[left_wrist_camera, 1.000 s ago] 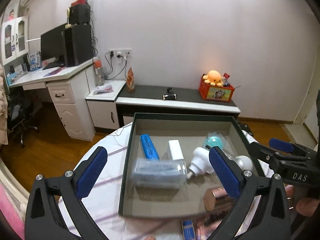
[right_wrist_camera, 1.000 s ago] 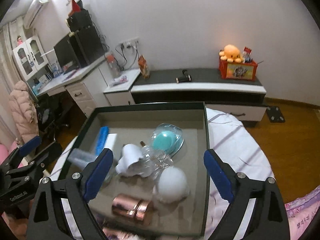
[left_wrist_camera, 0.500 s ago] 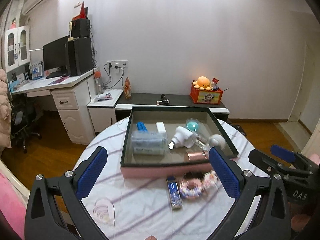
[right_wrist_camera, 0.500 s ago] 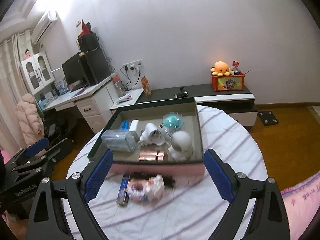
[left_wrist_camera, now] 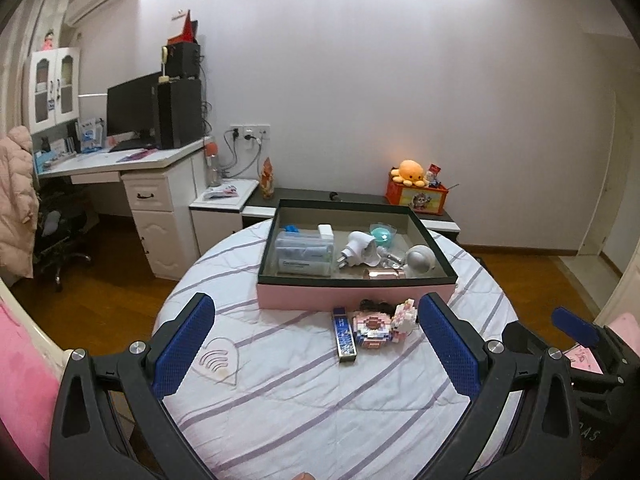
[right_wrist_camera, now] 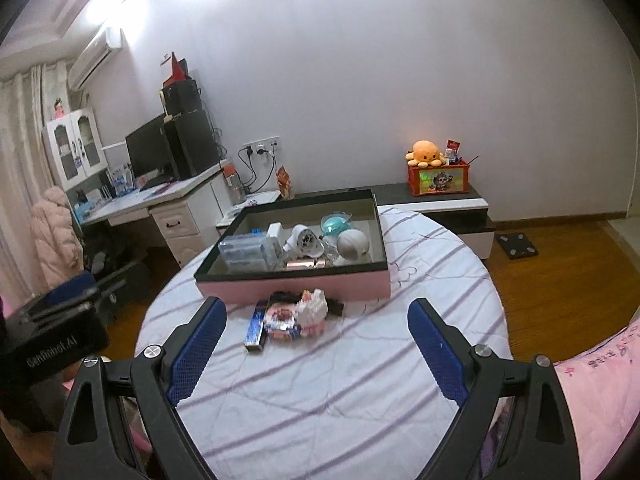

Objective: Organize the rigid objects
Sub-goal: 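Open both tools and withdraw them from the box, then grasp the blue-and-gold tube box with the left tool while the right tool grasps the block figure, then lower the tube box into the pink box with the left tool while the right tool lowers the figure, then withdraw both tools from the box, then grasp the pink block donut with the left tool while the right tool grasps the black hair clip, then lower the donut into the pink box with the left tool while the right tool lowers the clip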

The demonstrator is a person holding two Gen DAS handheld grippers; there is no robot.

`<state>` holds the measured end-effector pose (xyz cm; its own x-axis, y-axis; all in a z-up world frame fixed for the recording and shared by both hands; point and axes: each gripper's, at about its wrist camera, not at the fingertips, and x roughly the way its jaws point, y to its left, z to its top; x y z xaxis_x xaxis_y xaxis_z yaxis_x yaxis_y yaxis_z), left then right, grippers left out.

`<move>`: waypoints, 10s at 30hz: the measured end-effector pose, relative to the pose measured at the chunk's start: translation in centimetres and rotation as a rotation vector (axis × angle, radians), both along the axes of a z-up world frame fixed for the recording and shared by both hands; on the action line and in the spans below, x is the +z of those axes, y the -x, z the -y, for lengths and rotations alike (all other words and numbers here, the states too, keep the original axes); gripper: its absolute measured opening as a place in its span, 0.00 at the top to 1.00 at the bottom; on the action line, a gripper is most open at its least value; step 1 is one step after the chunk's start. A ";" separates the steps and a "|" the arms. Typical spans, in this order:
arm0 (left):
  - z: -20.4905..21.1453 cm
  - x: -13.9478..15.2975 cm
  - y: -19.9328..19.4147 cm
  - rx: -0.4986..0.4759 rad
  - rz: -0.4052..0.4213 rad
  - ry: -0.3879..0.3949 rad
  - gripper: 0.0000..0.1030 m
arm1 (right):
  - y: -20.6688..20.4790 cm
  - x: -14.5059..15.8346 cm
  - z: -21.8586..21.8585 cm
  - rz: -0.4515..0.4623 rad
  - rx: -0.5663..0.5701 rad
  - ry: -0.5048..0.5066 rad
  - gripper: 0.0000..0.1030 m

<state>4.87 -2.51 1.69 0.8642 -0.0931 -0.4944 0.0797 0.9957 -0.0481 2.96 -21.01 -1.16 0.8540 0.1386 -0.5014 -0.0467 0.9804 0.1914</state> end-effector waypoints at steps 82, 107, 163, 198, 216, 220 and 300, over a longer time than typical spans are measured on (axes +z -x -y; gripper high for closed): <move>1.8 -14.7 -13.6 -0.121 -0.383 -0.007 0.73 | -13.7 -10.9 -0.1 -0.306 0.050 -0.010 0.18; 0.0 -12.9 -12.5 -0.126 -0.343 0.074 0.85 | -10.9 -8.7 0.2 -0.231 0.056 0.058 0.49; 1.5 -4.3 -22.3 -0.042 -0.138 -0.066 0.00 | -26.3 -4.3 1.7 -0.242 0.074 -0.050 0.11; -0.9 -0.9 0.0 0.006 -0.014 -0.001 0.00 | 1.3 0.4 -1.4 0.023 -0.035 0.090 0.11; -2.2 -2.5 0.6 0.029 -0.056 0.006 0.00 | 1.3 -0.4 -2.3 -0.002 -0.008 0.093 0.11; -1.7 -3.0 0.2 0.022 -0.065 0.002 0.00 | 1.1 -0.8 -2.1 -0.010 -0.009 0.094 0.11; 1.1 -14.8 -13.5 -0.070 -0.371 0.026 0.41 | -17.3 -12.0 -5.0 -0.366 0.415 0.238 0.68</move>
